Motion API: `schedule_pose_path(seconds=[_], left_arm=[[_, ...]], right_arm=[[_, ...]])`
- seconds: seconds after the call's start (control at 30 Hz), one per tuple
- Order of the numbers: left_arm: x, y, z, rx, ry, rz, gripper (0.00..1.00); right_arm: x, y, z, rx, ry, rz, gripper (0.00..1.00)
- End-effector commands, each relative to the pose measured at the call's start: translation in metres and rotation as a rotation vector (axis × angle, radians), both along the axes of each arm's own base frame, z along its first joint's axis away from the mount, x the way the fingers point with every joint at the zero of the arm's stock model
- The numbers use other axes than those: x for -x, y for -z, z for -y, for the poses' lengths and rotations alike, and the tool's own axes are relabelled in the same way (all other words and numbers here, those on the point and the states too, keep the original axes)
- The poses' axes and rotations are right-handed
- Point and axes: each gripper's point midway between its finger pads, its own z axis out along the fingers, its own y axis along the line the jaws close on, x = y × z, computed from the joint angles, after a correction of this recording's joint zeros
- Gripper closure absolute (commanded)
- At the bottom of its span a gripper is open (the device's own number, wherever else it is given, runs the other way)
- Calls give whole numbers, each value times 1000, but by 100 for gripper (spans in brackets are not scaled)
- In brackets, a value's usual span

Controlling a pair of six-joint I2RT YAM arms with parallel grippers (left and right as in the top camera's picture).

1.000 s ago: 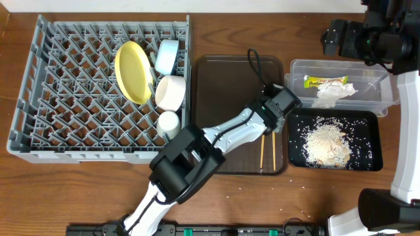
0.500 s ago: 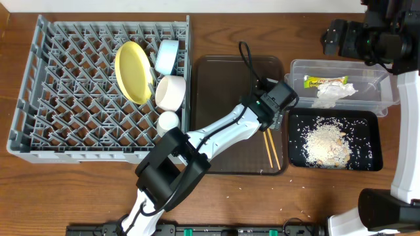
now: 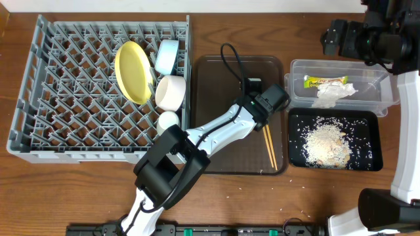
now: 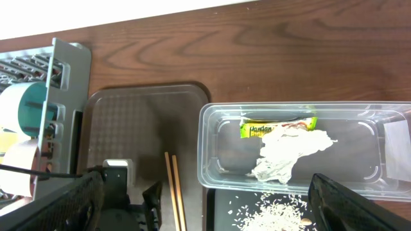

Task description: Sort waste into correct bins and load items into the dishwasher

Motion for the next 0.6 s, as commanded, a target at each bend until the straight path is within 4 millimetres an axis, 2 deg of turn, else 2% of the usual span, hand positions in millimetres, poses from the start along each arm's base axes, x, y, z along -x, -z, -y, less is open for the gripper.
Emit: schedule_pose_path(seconds=[0.0,0.3,0.43,0.57], left_arm=[[-2,2,-4,-1,-31,17,27],[-3,15,4,19,-21,6,27],[-4,28,11,39,-12,-8,27],[-5,28,11,39,-12,-7,27]], right_arm=[[0,2,-3,-8,0,-7,1],[0,2,-3,-8,0,-7,1],[0,2,-3,-8,0,-7,1],[0,2,-3,-8,0,-7,1]])
